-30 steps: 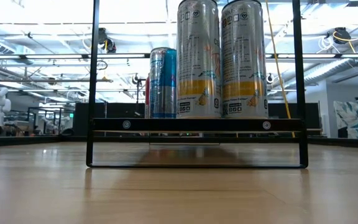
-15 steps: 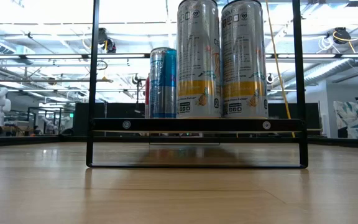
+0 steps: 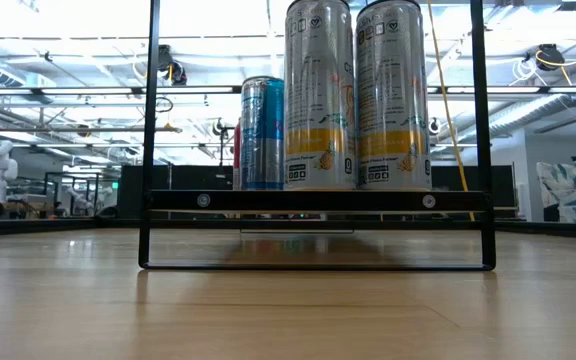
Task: Place canned beverage on shelf
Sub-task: Put the white yellow soda can on the shelf aligned with the other white yellow soda can
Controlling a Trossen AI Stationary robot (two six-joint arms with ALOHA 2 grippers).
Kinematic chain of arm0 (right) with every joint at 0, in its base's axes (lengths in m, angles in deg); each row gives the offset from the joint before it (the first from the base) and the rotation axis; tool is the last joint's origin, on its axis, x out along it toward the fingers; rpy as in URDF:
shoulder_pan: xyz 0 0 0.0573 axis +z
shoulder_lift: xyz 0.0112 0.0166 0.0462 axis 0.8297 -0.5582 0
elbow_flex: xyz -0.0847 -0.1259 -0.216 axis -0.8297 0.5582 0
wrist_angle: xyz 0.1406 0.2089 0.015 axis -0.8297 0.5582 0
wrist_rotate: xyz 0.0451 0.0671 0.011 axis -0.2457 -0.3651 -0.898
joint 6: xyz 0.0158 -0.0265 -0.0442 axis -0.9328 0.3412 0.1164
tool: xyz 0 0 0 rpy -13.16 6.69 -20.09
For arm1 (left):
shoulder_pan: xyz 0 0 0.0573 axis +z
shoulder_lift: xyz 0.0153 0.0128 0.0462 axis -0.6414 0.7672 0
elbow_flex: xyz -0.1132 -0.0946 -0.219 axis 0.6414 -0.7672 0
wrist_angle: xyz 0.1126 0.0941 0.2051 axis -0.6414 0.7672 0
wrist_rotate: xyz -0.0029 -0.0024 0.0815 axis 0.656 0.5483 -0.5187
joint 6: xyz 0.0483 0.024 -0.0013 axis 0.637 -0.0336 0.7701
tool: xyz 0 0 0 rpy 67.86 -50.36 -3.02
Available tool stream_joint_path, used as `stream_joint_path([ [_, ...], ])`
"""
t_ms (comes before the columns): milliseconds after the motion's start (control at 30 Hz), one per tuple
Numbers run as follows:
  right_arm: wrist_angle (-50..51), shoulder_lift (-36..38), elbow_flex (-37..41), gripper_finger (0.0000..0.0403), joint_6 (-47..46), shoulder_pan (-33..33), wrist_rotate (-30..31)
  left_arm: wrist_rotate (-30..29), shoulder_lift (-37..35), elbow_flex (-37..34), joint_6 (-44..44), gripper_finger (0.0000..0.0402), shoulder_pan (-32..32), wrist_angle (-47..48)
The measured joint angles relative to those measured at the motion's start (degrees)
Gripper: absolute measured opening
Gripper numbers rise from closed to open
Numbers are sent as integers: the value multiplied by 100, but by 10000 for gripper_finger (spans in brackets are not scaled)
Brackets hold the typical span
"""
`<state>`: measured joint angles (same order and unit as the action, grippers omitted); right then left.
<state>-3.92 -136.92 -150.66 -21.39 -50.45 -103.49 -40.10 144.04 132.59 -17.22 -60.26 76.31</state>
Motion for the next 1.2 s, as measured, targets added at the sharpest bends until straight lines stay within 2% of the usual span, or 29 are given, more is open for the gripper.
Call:
stream_joint_path([
  [300, -98, 242, -15, 214, 337, -117, 34, -290, -164, -13, -1299, 277, 92, -632],
  [600, -25, 421, -13, 213, 901, -120, 432, 121, -187, -11, -3023, 277, 318, -888],
  [700, -3, 502, -7, 213, 1165, -115, 821, 89, -192, -7, -3200, 277, 320, -1071],
  [867, -70, 602, -7, 212, 1570, -86, 1495, -414, -194, -2, -3569, 277, 315, -1425],
  [1067, -95, 666, -7, 212, 1915, -71, 2071, -841, -189, -2, -3576, 277, 314, -1645],
  [1200, -141, 702, -9, 212, 2104, -67, 2415, -1162, -163, -2, -3571, 298, 320, -1996],
])
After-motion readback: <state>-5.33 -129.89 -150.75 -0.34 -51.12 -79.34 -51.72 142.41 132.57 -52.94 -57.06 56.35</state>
